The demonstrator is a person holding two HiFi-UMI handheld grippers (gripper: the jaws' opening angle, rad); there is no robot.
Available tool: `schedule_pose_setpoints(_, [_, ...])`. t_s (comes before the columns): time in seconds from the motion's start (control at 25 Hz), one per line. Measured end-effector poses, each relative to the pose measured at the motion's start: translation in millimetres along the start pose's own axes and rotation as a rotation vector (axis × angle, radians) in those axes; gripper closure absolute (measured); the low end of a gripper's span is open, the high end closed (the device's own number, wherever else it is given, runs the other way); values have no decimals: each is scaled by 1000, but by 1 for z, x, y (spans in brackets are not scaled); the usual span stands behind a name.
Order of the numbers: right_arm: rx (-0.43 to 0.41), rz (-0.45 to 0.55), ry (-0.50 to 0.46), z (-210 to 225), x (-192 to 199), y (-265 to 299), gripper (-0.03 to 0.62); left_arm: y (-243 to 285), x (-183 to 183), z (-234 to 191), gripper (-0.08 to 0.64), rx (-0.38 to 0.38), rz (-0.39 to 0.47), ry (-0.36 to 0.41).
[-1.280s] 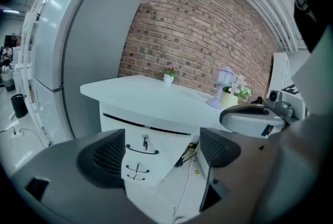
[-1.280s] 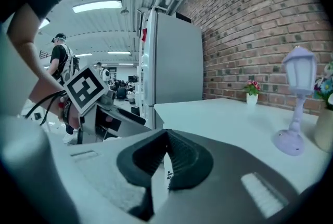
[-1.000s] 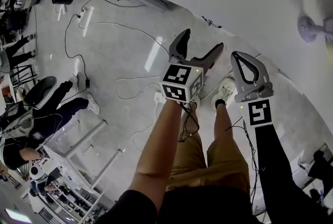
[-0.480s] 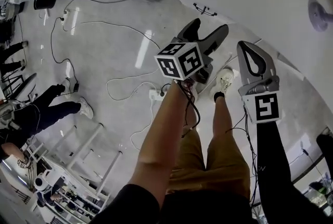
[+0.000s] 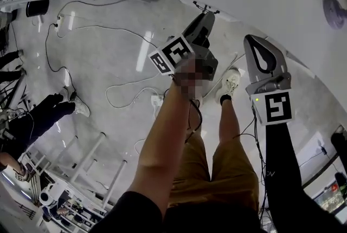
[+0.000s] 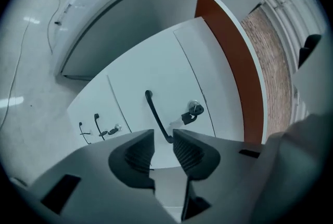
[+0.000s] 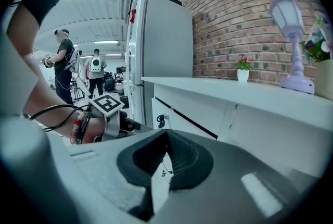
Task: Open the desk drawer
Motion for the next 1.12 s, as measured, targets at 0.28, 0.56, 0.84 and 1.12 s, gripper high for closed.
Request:
schedule_pose_setpoints(0.28, [-13, -11, 9, 2, 9, 8, 594, 12, -2, -11, 420, 106, 38, -125])
schedule_pose_setpoints(0.56, [-17, -15, 10, 2, 16, 8, 593, 25, 0, -12, 388, 184, 66, -219])
schedule_pose_setpoints(0.84, [-6, -24, 19, 7, 18, 11, 593, 37, -7, -18, 390, 154, 91, -237])
schedule_pose_setpoints(1.12, [1, -32, 30, 12, 27, 7, 593, 42, -6, -13, 426, 227, 141, -266])
Point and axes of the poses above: the fingertips, and each gripper's own axes: y forward along the fingers, z to its right, x out of its underside, the point moved 9 cm from there along -y, backward along the fingers, and after that the axes turned 4 degrees about -z, right-handed, at the moved point
